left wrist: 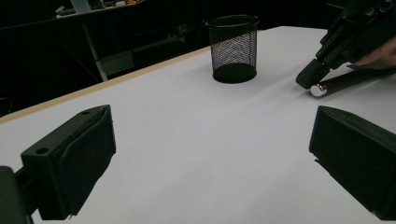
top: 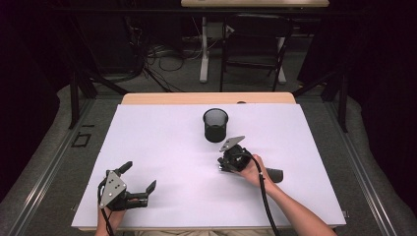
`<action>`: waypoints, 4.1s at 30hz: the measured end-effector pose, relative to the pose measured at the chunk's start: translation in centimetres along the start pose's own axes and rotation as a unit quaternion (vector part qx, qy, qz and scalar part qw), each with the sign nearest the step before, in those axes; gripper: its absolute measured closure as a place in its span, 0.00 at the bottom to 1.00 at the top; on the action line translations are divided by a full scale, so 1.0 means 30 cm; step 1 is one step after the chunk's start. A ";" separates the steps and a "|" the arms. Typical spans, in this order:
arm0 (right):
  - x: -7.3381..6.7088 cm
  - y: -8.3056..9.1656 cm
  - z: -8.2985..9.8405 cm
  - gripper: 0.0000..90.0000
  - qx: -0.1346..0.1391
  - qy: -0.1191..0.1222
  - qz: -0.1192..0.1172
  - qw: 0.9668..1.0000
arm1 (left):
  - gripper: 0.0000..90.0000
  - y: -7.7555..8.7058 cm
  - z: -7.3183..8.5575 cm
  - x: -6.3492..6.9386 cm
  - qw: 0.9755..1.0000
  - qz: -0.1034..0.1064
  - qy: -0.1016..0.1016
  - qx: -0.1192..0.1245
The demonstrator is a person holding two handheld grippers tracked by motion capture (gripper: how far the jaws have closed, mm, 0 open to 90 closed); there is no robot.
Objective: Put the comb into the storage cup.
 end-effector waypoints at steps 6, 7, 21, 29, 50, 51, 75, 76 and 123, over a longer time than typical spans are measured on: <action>-0.021 0.003 0.000 1.00 -0.004 0.005 -0.008 1.000 | 0.01 0.001 0.000 0.000 1.000 0.000 0.000 0.000; -0.024 0.003 0.001 1.00 -0.004 0.007 -0.010 1.000 | 0.01 0.000 0.000 0.000 1.000 0.000 0.000 0.000; -0.050 0.013 0.018 1.00 -0.014 0.008 -0.027 1.000 | 0.01 -0.002 0.003 0.001 1.000 0.001 0.001 -0.004; -0.066 0.023 0.027 1.00 -0.017 0.013 -0.033 0.999 | 0.01 -0.003 0.003 0.001 1.000 0.001 0.000 -0.004; -0.095 0.052 0.060 1.00 -0.035 0.019 -0.048 0.998 | 0.01 -0.002 0.004 0.000 1.000 0.001 0.000 -0.006; -0.096 0.054 0.061 1.00 -0.036 0.022 -0.049 0.998 | 0.01 -0.002 0.005 -0.001 1.000 0.001 0.000 -0.007; -0.151 0.096 0.090 1.00 -0.057 0.038 -0.069 0.995 | 0.01 0.000 0.005 -0.003 1.000 -0.001 0.000 -0.007; -0.152 0.097 0.093 1.00 -0.058 0.042 -0.070 0.995 | 0.01 0.000 0.006 -0.003 1.000 0.000 0.001 -0.008; -0.152 0.236 0.227 1.00 -0.078 0.027 -0.053 0.995 | 0.01 0.003 0.005 -0.003 1.000 0.000 0.000 -0.009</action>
Point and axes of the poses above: each handheld gripper's, and its own axes: y roughly backward along the jaws, z roughly out of its underside, x roughly to its right, the point moved 7 cm from there along -y, roughly forward along the jaws, and after that the axes turned 1 degree about -z, right-handed, at the moved point
